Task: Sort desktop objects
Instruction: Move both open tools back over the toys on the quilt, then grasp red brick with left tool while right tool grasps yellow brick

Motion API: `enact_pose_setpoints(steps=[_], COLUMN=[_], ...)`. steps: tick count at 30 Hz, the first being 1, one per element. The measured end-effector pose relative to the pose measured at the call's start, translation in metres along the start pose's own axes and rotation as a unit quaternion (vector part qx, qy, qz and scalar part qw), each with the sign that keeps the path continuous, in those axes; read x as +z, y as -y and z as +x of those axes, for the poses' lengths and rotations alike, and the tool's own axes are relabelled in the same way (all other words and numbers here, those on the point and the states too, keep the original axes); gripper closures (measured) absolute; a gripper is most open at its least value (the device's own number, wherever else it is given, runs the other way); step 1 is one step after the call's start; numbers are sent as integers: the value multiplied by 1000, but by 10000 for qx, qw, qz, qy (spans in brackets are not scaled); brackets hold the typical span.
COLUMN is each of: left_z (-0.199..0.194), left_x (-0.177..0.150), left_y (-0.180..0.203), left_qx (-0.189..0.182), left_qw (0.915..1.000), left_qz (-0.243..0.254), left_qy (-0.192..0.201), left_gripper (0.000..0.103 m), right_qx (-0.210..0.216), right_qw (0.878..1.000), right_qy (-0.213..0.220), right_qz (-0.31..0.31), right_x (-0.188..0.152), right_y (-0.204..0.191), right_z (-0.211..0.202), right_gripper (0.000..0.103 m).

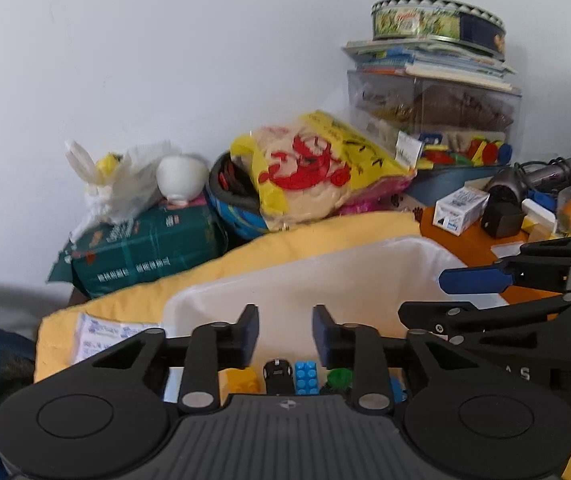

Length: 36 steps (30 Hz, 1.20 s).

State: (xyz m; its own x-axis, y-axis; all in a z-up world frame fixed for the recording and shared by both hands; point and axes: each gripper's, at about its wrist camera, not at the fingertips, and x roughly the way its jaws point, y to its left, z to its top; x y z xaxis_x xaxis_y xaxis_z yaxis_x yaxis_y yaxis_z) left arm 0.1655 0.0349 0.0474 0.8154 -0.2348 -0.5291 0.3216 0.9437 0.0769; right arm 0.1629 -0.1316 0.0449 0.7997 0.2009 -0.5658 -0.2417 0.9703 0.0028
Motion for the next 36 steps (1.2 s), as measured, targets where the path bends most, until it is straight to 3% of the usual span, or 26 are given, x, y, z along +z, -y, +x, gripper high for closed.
enact_pose_setpoints(steps=[4, 5, 11, 13, 17, 21, 26, 27, 36], left_z=[-33, -41, -67, -60, -22, 14, 41, 46, 19], left_x=[-6, -12, -68, -88, -122, -138, -137, -138, -148], left_y=[0, 1, 17, 27, 54, 70, 68, 63, 38], left_qx=[-33, -43, 180, 40, -262, -182, 48, 34, -57], left_qw=[9997, 9995, 9986, 9985, 9939, 9870, 9854, 9842, 9920], left_qz=[9, -6, -445, -549, -634, -918, -1067, -1092, -572], left_qy=[253, 300, 235, -26, -868, -1310, -1322, -1396, -1119], left_gripper=[66, 61, 59, 59, 64, 71, 71, 76, 77], right_qx=[80, 91, 487, 635, 373, 234, 228, 241, 512], right_qw=[9997, 9997, 9971, 9957, 9974, 9981, 9979, 9980, 9968], right_qy=[179, 228, 554, 569, 399, 95, -102, -145, -562], right_qz=[112, 94, 163, 374, 474, 555, 593, 565, 236], right_x=[-4, -6, -28, -40, -60, -76, -90, -91, -107], right_y=[1, 0, 4, 12, 17, 19, 15, 13, -11], right_z=[-20, -25, -61, -70, -75, -71, -70, -70, -38], right_gripper=[55, 54, 54, 54, 54, 54, 54, 54, 54])
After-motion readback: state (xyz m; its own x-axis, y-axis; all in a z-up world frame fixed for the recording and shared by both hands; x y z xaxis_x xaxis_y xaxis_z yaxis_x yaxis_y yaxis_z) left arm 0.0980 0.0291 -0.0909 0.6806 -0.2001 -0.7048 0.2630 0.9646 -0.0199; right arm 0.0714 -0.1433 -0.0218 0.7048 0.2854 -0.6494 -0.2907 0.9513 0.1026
